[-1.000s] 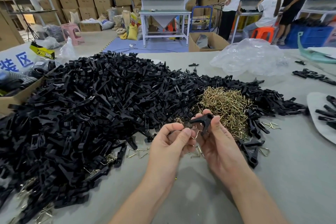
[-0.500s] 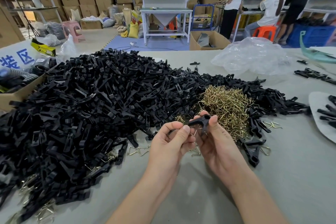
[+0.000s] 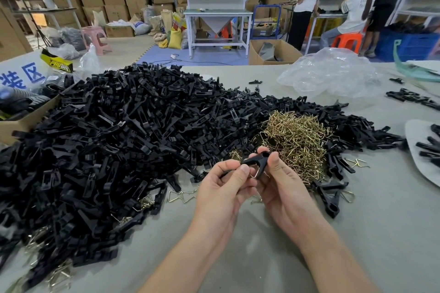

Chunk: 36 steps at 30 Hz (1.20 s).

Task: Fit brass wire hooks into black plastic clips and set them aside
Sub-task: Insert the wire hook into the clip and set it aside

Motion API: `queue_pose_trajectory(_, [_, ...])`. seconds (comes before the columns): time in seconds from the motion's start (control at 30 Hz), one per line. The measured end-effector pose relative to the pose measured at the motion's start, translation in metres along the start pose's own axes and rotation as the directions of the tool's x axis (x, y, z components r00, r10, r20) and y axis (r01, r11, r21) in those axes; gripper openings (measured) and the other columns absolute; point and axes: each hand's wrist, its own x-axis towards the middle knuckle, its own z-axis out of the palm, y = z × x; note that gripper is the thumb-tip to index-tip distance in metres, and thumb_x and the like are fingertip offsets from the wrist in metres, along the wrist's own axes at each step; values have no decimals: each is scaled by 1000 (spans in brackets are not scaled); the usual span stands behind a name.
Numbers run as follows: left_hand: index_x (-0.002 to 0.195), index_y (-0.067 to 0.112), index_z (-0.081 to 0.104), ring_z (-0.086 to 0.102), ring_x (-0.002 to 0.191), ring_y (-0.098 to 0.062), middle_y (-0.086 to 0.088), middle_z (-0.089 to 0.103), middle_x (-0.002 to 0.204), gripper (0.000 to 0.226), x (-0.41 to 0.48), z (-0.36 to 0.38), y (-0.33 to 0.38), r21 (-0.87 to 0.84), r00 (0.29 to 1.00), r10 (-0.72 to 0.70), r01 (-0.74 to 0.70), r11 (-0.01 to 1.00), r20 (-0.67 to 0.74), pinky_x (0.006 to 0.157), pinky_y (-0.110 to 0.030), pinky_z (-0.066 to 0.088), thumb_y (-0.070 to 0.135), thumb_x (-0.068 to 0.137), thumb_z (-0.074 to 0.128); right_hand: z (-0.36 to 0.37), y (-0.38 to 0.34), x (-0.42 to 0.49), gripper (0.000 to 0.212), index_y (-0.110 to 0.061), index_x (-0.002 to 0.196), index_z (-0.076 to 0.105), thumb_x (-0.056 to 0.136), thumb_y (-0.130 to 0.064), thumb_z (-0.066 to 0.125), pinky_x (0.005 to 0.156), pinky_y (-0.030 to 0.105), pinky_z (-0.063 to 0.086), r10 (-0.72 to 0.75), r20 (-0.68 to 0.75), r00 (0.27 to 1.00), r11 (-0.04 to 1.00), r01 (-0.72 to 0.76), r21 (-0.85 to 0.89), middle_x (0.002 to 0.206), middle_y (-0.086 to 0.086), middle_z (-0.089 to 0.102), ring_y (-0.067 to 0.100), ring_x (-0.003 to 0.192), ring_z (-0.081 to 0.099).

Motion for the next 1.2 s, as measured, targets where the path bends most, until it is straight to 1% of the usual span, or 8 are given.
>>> queue_pose_trajectory(0.2, [91,7,61,66,59,-15,-13,73,77,23,2,-2,-4,-22,999,29,-30,999,-45,58,-25,57,8,71,72,1,2,-1,25,-10,100,73,84,-25,60,68,26,61,-39,26,999,997,41,-68,94,13,75,18,76,73])
queue_pose_trajectory(0.37, [99,8,66,68,72,-18,-13,73,85,27,0,0,-13,-27,999,36,-36,999,12,66,-28,58,9,73,74,3,3,-3,25,-11,100,75,86,-27,59,62,28,60,-8,7,1000,998,9,-65,90,14,73,20,72,70])
queue_pose_trajectory(0.57, [107,9,66,67,81,-14,-6,74,93,23,-3,0,-20,229,992,119,-127,965,49,72,-23,57,4,85,70,2,2,-5,33,-14,102,73,89,-39,57,52,27,54,52,-48,998,998,-53,-20,87,12,71,19,68,69])
queue_pose_trajectory(0.7, [103,24,65,64,84,-2,11,72,92,27,-7,2,-26,574,968,218,-251,779,127,77,-15,50,1,90,68,7,12,-5,33,-26,78,72,99,-40,51,71,35,53,10,-142,990,1000,-10,-2,80,2,64,18,67,63])
queue_pose_trajectory(0.77, [113,30,64,62,100,7,23,70,104,34,-10,4,-28,694,948,246,-316,647,202,88,-11,46,2,92,66,10,16,-6,33,-26,75,71,100,-37,52,70,32,56,-5,-198,980,1000,10,26,80,0,65,16,69,65])
queue_pose_trajectory(0.87, [120,21,65,56,112,15,21,64,124,35,-8,6,-28,760,922,295,-376,531,250,97,-7,40,-2,95,60,13,18,-7,42,-25,67,74,100,-35,51,63,25,58,0,-264,964,998,19,67,79,-1,70,12,70,69])
queue_pose_trajectory(1.0, [106,27,62,68,85,4,19,67,113,39,-9,8,-28,714,957,219,-287,639,189,76,-5,47,-10,97,50,19,22,-8,45,-24,63,73,101,-31,48,65,24,58,6,-273,962,993,26,112,80,0,69,12,70,67])
queue_pose_trajectory(1.2, [95,33,60,67,90,4,27,69,104,42,-9,9,-28,729,948,271,-303,613,166,77,-6,47,-9,96,51,22,27,-11,39,-25,66,68,99,-29,48,71,28,51,2,-265,964,996,21,85,75,-2,65,11,67,63])
